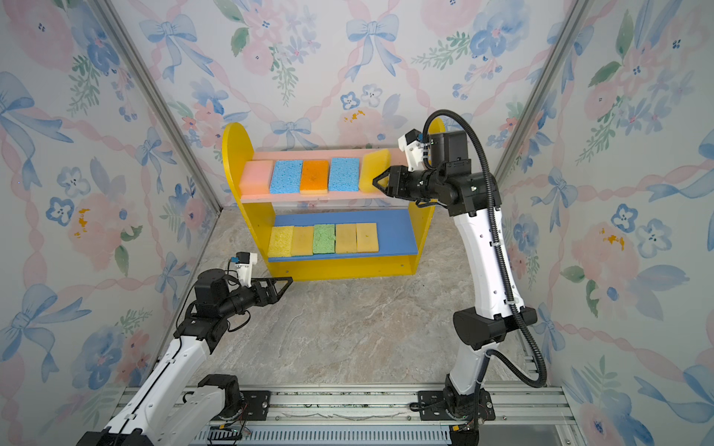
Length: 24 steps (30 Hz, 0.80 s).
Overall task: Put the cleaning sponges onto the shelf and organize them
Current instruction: 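Lower the yellow sponge beside the blue sponge on the top board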
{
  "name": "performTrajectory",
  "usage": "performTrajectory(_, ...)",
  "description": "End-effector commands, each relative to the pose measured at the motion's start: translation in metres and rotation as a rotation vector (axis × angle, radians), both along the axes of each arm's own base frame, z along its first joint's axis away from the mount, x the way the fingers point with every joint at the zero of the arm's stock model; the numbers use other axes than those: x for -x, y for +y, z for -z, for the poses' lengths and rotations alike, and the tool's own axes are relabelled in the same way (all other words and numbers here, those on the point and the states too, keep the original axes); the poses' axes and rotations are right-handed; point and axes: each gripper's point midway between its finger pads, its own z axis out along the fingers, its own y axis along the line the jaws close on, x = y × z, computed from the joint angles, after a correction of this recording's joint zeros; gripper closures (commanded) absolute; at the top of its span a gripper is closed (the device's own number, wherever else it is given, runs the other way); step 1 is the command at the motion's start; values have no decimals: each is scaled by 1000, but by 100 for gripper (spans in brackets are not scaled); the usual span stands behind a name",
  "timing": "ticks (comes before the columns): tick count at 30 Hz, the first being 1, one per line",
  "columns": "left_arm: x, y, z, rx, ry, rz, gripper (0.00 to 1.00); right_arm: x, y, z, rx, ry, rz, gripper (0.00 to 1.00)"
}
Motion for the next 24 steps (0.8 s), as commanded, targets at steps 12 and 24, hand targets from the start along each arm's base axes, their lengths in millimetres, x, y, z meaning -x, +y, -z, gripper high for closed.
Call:
performTrajectory(12,0,2,7,-12,11,-1,2,-20,-23,5,57,-32,93,33)
performTrajectory(24,0,1,7,-10,10,2,2,-59,-13,-3,-51,-61,114,26)
